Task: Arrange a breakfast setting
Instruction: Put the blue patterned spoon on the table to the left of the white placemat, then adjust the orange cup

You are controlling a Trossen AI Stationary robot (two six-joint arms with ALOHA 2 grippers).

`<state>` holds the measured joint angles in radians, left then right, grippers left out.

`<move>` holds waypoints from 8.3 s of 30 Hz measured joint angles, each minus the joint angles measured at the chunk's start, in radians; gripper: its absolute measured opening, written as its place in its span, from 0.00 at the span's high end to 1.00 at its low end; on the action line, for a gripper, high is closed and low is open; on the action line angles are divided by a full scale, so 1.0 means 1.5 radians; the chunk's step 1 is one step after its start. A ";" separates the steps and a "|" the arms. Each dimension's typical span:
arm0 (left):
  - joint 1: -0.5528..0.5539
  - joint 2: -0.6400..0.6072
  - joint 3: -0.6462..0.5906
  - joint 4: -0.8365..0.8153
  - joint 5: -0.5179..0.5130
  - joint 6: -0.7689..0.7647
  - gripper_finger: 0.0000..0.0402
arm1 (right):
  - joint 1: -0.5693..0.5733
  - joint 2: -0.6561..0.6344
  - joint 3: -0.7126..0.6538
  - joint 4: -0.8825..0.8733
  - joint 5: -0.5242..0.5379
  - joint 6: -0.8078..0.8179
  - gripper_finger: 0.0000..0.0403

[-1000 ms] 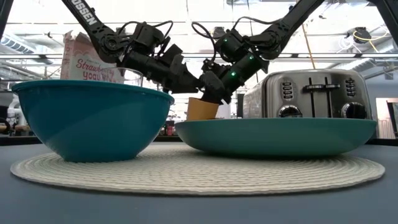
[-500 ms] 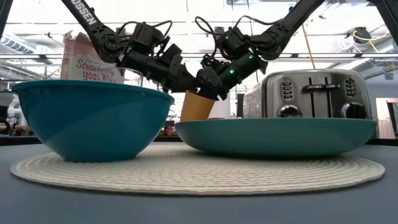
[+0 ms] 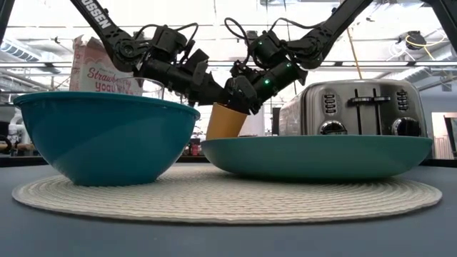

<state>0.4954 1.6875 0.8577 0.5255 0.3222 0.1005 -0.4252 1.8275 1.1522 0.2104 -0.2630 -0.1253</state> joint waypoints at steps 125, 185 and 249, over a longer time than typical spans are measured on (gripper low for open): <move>-0.050 -0.397 0.000 -0.263 -0.091 -0.206 0.99 | -0.022 -0.001 0.000 -0.067 0.175 -0.003 0.61; -0.768 -0.501 -0.396 -0.400 -0.413 -1.453 0.99 | 0.007 0.000 0.029 -0.001 0.173 -0.203 0.65; -0.733 -0.502 -0.487 -0.293 -0.383 -1.552 0.75 | 0.007 0.000 0.029 0.002 0.175 -0.169 0.54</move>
<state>-0.6048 0.9344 0.1271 0.0857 -0.2524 -2.2272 -0.4145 1.8271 1.1961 0.2128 0.0000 -0.3792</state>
